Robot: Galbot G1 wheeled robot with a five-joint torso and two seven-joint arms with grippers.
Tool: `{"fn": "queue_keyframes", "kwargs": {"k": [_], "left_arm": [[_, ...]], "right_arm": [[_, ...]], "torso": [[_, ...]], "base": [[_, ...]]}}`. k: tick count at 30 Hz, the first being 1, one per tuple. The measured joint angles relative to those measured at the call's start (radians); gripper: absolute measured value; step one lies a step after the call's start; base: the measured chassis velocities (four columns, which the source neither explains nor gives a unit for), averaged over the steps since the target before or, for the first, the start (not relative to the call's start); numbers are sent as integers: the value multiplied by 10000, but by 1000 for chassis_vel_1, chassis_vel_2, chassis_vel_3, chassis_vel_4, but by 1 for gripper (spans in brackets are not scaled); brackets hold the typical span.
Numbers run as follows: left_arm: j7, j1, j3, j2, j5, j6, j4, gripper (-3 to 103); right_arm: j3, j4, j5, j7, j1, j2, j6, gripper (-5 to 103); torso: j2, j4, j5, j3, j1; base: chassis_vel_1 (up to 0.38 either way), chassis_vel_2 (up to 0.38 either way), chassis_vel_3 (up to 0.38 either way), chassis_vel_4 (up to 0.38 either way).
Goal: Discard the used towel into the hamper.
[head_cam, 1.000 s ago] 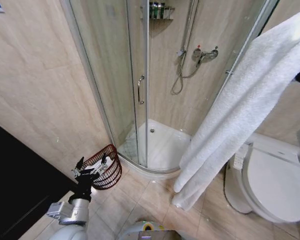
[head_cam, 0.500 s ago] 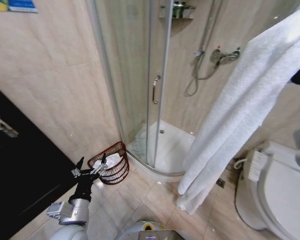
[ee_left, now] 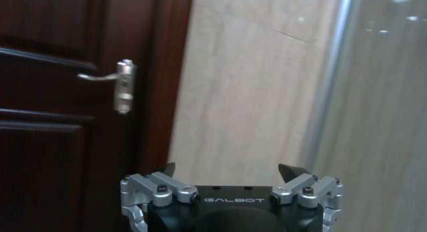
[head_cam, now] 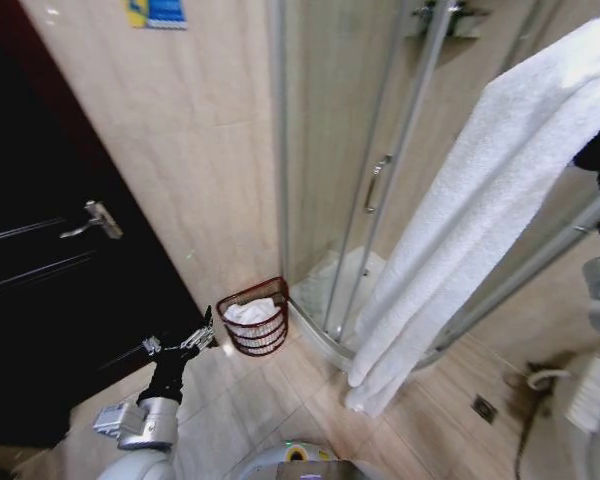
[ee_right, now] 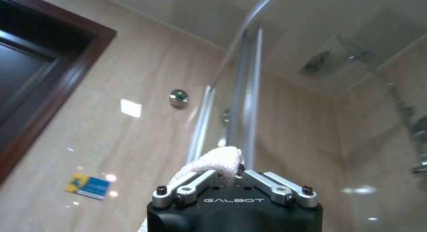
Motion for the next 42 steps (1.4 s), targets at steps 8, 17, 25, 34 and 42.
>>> {"fn": "queue_keyframes", "kwargs": {"k": [8,17,25,34,42], "left_arm": [[0,0,0,0,0,0,0,100],[0,0,0,0,0,0,0,100],[0,0,0,0,0,0,0,100],[0,0,0,0,0,0,0,100],[0,0,0,0,0,0,0,100]], "right_arm": [[5,-35,0,-75,-9,-28,-84,2],[-217,-150,22,-81,150,-262,-77,2],[-574,-167,-17,-92,227,-305,-9,2],[-539,-168,-51,-91,198,-261,95,2],[-514,-132,-61,-130,182,-243,95,2]], "torso": [[-5,5,-8,-3,-3],[105,1,-2,52,47],[332,3,-2,167,163],[602,4,-3,315,283],[830,5,-3,437,390]], "base": [[123,115,118,112],[23,21,21,20],[0,0,0,0],[0,0,0,0],[0,0,0,0]]}}
